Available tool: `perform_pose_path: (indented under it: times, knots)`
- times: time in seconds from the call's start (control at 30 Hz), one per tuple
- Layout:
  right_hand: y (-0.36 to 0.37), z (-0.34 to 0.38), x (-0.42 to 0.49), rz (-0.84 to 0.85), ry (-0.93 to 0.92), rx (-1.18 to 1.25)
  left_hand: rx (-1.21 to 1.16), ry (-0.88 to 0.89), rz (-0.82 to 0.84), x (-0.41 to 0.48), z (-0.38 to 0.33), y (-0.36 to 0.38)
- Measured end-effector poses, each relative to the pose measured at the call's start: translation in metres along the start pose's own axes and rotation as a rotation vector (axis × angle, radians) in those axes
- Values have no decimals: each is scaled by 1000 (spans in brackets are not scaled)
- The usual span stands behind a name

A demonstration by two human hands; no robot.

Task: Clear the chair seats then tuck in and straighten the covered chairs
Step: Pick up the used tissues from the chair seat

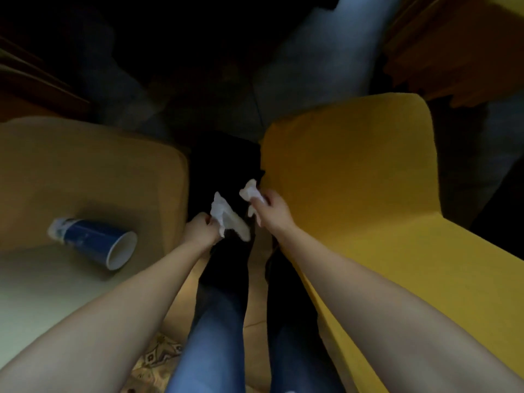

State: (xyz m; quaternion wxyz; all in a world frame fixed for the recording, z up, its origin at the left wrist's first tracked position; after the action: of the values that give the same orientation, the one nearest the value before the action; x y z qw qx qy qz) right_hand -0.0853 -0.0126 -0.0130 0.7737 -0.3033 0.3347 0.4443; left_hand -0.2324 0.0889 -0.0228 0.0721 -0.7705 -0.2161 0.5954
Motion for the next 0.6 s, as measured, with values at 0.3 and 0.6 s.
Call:
perform_pose_path:
  times: [0.3, 0.6]
  knots:
    - [27, 35, 37, 132, 217, 62, -20, 83, 63, 21, 3, -20]
    - [50, 45, 43, 171, 327, 63, -127, 180, 36, 13, 26, -39]
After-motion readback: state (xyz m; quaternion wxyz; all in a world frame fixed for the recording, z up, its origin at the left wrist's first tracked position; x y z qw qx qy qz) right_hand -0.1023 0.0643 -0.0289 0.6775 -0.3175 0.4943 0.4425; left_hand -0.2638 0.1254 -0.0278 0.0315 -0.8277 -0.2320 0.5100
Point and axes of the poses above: each hand's wrist, its own x-axis towards the middle knuckle, its own y-axis out of the palm, z = x × y, the point moved 2 cm from there along x, towards the middle knuckle, and after that the axes turned 1 degree about x, right-handed, at the moved point
